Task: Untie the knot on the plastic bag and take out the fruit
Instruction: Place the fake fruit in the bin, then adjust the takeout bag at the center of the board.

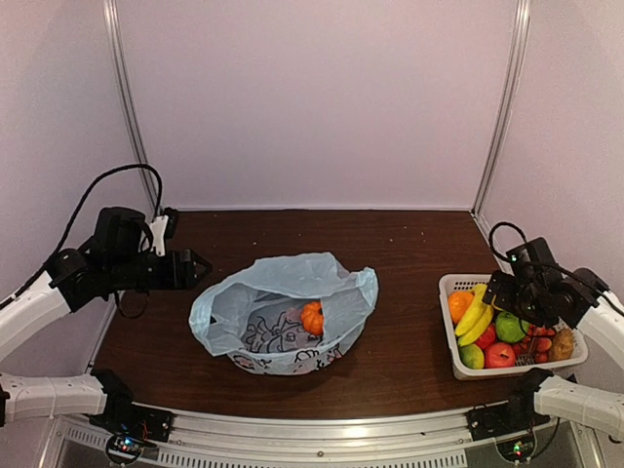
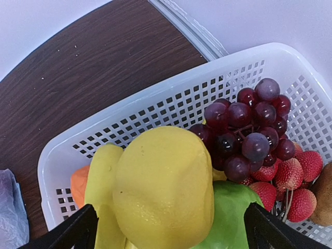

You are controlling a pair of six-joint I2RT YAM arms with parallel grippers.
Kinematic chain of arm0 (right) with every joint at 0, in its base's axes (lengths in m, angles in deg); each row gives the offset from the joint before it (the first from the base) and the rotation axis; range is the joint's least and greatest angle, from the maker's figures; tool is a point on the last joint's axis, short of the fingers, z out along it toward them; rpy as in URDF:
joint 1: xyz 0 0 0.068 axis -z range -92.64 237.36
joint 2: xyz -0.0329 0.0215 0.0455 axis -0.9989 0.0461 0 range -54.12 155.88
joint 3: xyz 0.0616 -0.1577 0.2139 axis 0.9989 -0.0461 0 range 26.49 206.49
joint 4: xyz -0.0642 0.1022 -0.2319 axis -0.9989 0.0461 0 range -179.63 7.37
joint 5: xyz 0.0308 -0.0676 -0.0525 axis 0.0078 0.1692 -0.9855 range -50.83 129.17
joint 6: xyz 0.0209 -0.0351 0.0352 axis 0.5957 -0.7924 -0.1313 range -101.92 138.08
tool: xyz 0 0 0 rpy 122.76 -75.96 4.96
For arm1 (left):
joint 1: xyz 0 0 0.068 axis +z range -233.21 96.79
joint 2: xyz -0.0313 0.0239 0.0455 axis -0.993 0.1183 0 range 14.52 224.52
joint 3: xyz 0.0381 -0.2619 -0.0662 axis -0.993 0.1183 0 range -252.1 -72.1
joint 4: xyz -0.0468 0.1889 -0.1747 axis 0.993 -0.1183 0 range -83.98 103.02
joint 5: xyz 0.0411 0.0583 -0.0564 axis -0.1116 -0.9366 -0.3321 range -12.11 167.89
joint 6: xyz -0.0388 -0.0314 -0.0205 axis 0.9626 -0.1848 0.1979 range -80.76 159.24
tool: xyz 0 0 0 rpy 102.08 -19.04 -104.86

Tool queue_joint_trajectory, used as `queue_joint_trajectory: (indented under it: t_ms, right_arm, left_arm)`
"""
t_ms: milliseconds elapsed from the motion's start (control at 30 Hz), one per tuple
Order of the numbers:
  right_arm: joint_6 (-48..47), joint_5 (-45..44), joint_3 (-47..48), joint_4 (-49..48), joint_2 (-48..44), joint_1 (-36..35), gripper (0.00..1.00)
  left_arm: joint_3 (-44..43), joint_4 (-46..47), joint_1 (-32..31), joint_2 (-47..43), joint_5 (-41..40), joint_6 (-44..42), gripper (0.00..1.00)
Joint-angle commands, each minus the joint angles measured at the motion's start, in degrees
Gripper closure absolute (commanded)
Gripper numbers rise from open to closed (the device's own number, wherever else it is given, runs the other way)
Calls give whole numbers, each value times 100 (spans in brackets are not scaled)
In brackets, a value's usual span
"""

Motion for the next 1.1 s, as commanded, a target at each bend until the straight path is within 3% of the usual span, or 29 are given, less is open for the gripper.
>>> queue_joint_trajectory:
  t_ms: [0,133,300,433,767,967,1067]
  right_arm:
    - [-108,-233,527,345,-184,26,1]
    - [-667,312,1025,251,-192,26,1]
    - [-1589,2519,1351,-410,-19,-72,4]
    - [-1643,3327,1223,-1068,-6,-774,4]
    - [-1318,2743,904,-2745,655,-3367,5]
    - [-1379,2039,1281,-3018,1553,-4112,12]
    - [-1224,1441,1354,-2952,1854,-4171,21]
  left_arm:
    - [-528,-51,46,3,321,-503,21]
    - [-1127,-231,46,332,996,-826,11]
    - [-1590,-199,25,735,1981,-1092,3]
    - [-1832,-456,-204,1134,1905,-1225,3]
    - [-1731,-780,-455,1719,2018,-1206,3]
    - [-1595,-806,-464,1967,1899,-1134,3]
    - [-1558,-787,-473,2026,1872,-1143,3]
